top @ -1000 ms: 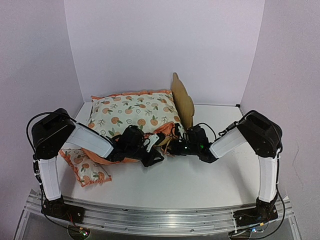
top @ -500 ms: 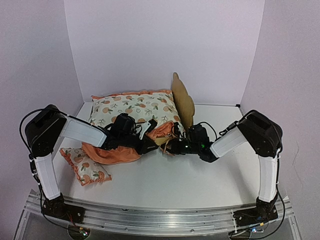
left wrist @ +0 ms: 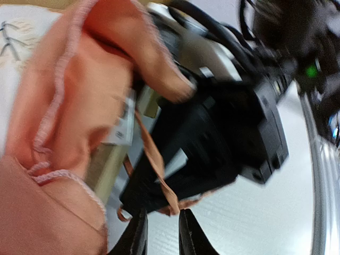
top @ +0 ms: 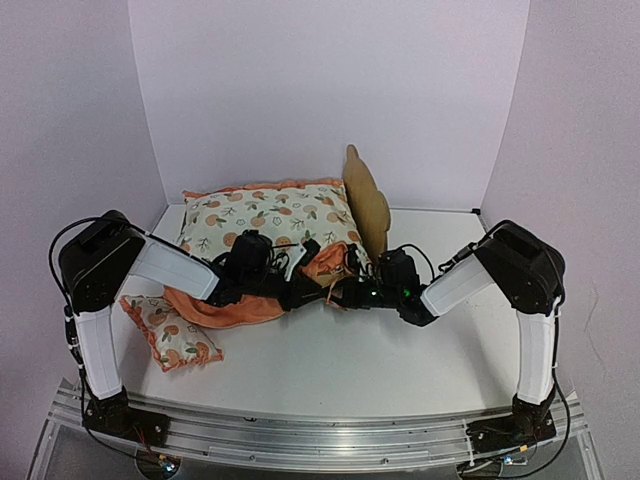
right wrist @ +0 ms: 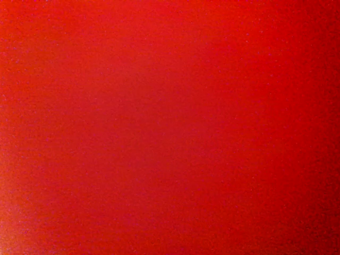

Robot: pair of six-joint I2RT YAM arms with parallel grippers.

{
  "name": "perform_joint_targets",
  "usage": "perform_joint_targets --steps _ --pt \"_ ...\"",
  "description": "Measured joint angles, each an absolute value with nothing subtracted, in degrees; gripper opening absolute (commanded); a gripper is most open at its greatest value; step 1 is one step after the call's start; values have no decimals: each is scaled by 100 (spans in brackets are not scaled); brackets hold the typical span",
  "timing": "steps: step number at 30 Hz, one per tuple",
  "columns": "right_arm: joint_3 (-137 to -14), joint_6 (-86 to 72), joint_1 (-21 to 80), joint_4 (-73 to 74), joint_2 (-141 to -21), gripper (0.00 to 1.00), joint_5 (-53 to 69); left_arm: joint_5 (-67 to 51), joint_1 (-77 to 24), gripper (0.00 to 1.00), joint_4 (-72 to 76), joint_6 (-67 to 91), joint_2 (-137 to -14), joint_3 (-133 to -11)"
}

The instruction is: Set up the pet bed

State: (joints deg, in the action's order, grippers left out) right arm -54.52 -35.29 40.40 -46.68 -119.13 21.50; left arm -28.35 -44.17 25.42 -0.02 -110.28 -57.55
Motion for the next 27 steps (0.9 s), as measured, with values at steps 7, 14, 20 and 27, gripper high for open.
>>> perform_joint_targets --steps 7,14,20,27 --pt "-5424 -3707 4018 -4671 -11911 0 2116 -2427 -4655 37 3522 -3400 -10640 -4482" --pt "-5424 -3801 4018 -4670 -11910 0 2116 -1998 -4646 44 5721 -6228 -11078 -4280" --pt "-5424 -3855 4016 -4670 -11909 0 2117 -1966 -4646 45 6458 -7763 -11826 -4088" --pt "-5424 -3887 4016 -4668 -11896 0 2119 -1986 -4567 52 6648 -8528 -12165 -4351"
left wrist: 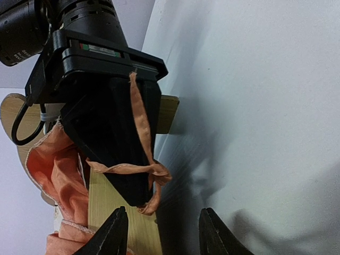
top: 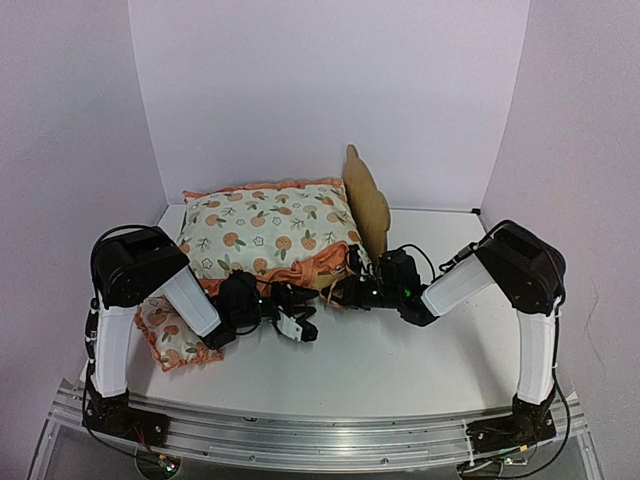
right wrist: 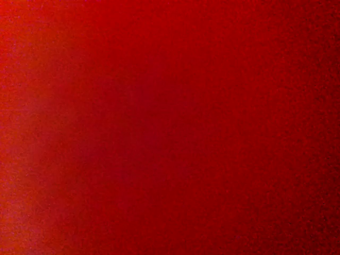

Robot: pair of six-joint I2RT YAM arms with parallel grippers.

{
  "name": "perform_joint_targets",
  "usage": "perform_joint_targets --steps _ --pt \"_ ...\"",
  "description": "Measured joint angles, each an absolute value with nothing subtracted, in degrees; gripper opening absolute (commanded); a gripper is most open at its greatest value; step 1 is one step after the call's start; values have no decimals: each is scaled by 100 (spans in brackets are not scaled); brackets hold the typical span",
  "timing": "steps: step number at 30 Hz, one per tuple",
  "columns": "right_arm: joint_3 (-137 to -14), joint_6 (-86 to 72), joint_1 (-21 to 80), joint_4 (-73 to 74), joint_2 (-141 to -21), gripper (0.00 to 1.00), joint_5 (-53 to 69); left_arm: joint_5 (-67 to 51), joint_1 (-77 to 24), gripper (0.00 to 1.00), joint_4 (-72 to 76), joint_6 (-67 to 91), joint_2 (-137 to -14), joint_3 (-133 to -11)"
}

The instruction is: Set up the pet bed

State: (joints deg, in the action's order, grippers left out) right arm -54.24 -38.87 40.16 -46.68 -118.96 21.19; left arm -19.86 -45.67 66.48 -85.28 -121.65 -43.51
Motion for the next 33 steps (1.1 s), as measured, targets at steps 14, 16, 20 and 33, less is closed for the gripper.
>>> perform_joint_targets --steps 14,16,20,33 --pt "-5424 -3907 4016 -4665 -11880 0 2126 -2008 -4528 37 6971 -8827 -12599 -4750" --pt "-5424 -3907 4014 -4664 -11880 0 2129 -2018 -4528 34 6972 -8821 -12601 -4785" --pt "-5424 -3911 4014 -4664 -11880 0 2130 -2028 -4528 25 7016 -8779 -12648 -4921" --pt "-5424 -3948 3949 -4661 -11880 0 2131 -2081 -4506 0 7185 -8694 -12674 -4870"
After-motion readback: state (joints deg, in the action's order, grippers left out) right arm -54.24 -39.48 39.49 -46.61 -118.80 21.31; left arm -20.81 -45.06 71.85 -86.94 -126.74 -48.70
